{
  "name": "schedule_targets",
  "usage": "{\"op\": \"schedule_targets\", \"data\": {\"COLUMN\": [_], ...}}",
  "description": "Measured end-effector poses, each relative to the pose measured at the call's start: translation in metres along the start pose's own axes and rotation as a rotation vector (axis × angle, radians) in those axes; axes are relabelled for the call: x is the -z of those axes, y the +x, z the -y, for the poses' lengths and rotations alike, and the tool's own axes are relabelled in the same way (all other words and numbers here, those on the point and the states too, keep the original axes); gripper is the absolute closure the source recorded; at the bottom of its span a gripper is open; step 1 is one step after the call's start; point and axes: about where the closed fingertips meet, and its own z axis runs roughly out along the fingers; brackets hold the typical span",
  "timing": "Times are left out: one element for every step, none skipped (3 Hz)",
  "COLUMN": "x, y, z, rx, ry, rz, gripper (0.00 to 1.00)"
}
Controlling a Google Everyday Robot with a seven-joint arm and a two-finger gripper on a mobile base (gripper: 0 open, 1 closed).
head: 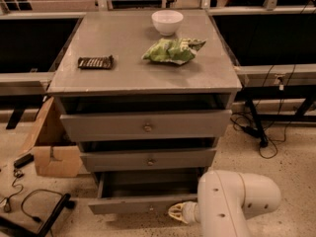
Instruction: Close bottom drawer
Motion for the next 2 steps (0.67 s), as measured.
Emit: {"op": "schedule_targets", "data": {"x": [0.0, -0.004], "y": [0.0, -0.004], "z": [0.0, 0.012], "rx": [0.0, 0.018], "ry": [0.0, 0.001], "rz": [0.0, 0.01], "gripper": [1.0, 1.0]}}
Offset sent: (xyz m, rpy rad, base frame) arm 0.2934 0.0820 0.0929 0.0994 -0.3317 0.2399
